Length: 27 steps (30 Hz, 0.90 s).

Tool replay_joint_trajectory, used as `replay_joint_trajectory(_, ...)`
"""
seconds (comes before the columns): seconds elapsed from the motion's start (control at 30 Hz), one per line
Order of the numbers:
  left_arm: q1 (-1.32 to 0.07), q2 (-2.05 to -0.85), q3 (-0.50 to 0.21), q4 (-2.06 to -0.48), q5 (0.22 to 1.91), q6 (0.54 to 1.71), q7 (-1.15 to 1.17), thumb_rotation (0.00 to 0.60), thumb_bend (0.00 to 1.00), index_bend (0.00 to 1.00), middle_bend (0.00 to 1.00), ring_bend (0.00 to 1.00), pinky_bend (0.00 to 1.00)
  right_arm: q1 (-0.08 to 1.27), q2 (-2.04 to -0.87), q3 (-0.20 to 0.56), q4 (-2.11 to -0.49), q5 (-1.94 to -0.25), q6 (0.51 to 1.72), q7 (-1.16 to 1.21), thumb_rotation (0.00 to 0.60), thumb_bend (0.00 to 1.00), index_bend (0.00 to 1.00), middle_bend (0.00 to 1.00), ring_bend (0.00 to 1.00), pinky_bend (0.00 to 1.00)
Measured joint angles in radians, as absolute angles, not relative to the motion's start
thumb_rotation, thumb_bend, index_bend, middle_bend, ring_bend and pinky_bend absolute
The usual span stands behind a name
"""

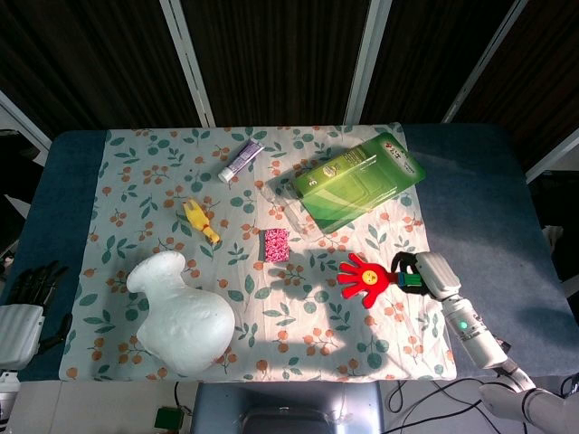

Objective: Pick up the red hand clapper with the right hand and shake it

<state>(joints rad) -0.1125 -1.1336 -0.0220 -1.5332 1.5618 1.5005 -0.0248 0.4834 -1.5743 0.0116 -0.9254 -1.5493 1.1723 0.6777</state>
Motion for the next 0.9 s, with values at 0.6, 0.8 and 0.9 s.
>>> replay_joint_trajectory(0.6,-0.110,-1.129,-0.018,-1.534,1.568,1.506,-0.031,0.600,0.44,0.00,0.00,0.00,0.07,0.515,-1.490,0.005,-1.065,-1.452,0.936,0.319,0.600,0.28,0.03,0.20,0.12,0.22)
replay_joint_trajectory(0.8,-0.111,-1.130,-0.016,-1.537,1.573,1.506,-0.027,0.600,0.44,0.00,0.00,0.00,0.07,0.517,-1.370,-0.007,-1.228,-1.400,0.856,0.214,0.600,0.20,0.00,0.05,0.00,0.05)
replay_joint_trajectory(0.9,-0.107,-1.129,-0.017,-1.538,1.574,1.514,-0.028,0.600,0.44,0.00,0.00,0.00,0.07,0.501,-1.318,-0.005,-1.304,-1.391,0.885,0.178,0.600,0.18,0.00,0.02,0.00,0.01)
